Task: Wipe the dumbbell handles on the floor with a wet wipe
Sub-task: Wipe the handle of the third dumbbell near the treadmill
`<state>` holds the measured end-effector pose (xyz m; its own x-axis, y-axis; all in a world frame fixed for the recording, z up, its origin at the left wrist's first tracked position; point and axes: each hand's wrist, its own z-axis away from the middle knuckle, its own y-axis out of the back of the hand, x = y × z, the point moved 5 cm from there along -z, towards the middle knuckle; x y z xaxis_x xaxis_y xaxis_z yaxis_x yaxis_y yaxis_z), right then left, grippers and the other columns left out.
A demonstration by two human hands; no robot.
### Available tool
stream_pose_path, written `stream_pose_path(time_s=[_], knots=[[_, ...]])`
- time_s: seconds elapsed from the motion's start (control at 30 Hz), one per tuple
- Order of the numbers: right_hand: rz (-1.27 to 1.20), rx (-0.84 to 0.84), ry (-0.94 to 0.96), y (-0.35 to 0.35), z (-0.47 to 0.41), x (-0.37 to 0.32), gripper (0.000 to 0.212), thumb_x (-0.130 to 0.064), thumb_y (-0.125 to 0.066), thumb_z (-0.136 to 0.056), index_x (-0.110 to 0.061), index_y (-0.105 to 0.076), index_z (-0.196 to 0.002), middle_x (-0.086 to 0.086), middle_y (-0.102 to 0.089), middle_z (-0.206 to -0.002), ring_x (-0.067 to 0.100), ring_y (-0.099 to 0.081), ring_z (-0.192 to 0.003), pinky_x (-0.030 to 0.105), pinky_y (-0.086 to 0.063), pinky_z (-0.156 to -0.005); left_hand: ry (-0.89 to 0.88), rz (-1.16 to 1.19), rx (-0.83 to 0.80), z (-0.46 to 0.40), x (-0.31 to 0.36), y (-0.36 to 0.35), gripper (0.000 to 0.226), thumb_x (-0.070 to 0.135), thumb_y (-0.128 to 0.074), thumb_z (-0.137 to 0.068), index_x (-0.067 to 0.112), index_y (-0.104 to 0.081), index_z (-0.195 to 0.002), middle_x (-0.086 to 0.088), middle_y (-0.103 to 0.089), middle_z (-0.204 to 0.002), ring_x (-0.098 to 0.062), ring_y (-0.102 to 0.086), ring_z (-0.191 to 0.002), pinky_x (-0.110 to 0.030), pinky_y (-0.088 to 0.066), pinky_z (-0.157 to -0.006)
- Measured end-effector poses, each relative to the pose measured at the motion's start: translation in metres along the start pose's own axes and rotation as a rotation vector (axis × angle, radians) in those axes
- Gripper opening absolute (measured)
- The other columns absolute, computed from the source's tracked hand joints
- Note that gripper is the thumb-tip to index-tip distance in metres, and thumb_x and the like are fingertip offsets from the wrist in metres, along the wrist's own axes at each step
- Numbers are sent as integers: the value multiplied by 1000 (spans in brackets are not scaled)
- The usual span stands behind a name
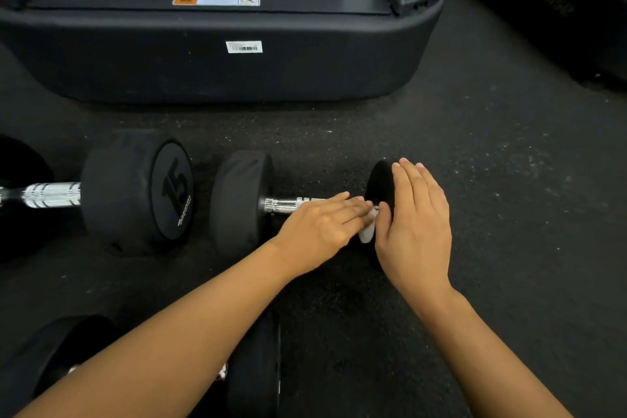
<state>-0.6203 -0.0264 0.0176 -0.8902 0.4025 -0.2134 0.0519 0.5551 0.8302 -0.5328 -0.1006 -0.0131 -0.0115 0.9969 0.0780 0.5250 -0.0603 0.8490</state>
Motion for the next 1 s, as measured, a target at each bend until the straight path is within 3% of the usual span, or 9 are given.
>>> stream_pose_path(time_s=[0.13, 0.23, 0.33, 0.5, 0.6, 0.7, 0.8, 0.9, 1.0], knots=[[3, -2, -2, -1, 2, 0, 49, -17, -41, -88, 1, -44, -133, 16, -47, -137, 31, -37, -132, 38, -25, -110, 301, 62, -156, -14, -9, -2, 28, 12, -49, -88, 8, -63, -112, -9, -68, -106, -24, -63, -100, -38, -46, -96], [8, -5, -8, -2, 1, 0, 49, -18, -40, -88, 1, -44, -134, 15, -47, -138, 30, -36, -132, 37, -24, -111, 511, 154, -341, -33, -22, -3, 16, 19, -49, -94, 16, -61, -105, -4, -65, -94, -22, -62, -87, -35, -48, -75], [11, 0, -9, -1, 0, 0, 49, -16, -44, -87, 1, -44, -133, 15, -47, -137, 30, -37, -132, 36, -22, -111, 502, 163, -351, -30, -25, -1, 21, 21, -50, -94, 20, -63, -110, -3, -66, -95, -21, -62, -86, -38, -50, -74], [16, -6, -13, -1, 1, -1, 49, -17, -43, -86, 1, -44, -133, 16, -47, -137, 30, -37, -131, 36, -22, -111, 325, 197, -170, -14, -8, 5, 31, 8, -61, -85, 13, -64, -115, -4, -67, -110, -24, -65, -98, -44, -51, -88], [28, -21, -11, -2, -1, 0, 51, -17, -42, -86, 1, -44, -133, 15, -47, -137, 30, -36, -132, 36, -23, -111, 409, 141, -168, -20, -10, 6, 29, 13, -55, -89, 17, -62, -117, -3, -67, -108, -26, -64, -94, -45, -52, -80], [24, -17, -13, 0, 0, 0, 51, -20, -38, -87, 1, -44, -133, 15, -47, -137, 30, -36, -132, 37, -24, -111, 357, 35, -148, -11, -4, 7, 34, 6, -68, -78, 9, -66, -111, -9, -69, -102, -29, -67, -88, -42, -56, -75], [16, -3, -9, 0, 2, 0, 51, -21, -38, -87, 1, -44, -133, 15, -47, -137, 29, -36, -132, 38, -25, -110, 295, 34, -114, 0, -4, 5, 40, 2, -73, -73, 5, -65, -112, -14, -68, -107, -28, -67, -95, -40, -55, -82], [23, -12, -5, -1, 0, 0, 50, -19, -40, -86, 0, -44, -132, 15, -47, -137, 29, -37, -132, 36, -22, -111, 351, 81, -97, -11, -4, 9, 31, 11, -65, -82, 9, -65, -113, -8, -68, -109, -25, -67, -95, -41, -53, -87], [28, -14, -15, -1, -2, 0, 51, -21, -37, -87, 0, -44, -133, 15, -47, -137, 29, -37, -132, 36, -23, -110, 450, 170, -41, -10, -5, 16, 31, 28, -55, -89, 14, -66, -114, -4, -65, -118, -17, -62, -107, -34, -43, -100]])
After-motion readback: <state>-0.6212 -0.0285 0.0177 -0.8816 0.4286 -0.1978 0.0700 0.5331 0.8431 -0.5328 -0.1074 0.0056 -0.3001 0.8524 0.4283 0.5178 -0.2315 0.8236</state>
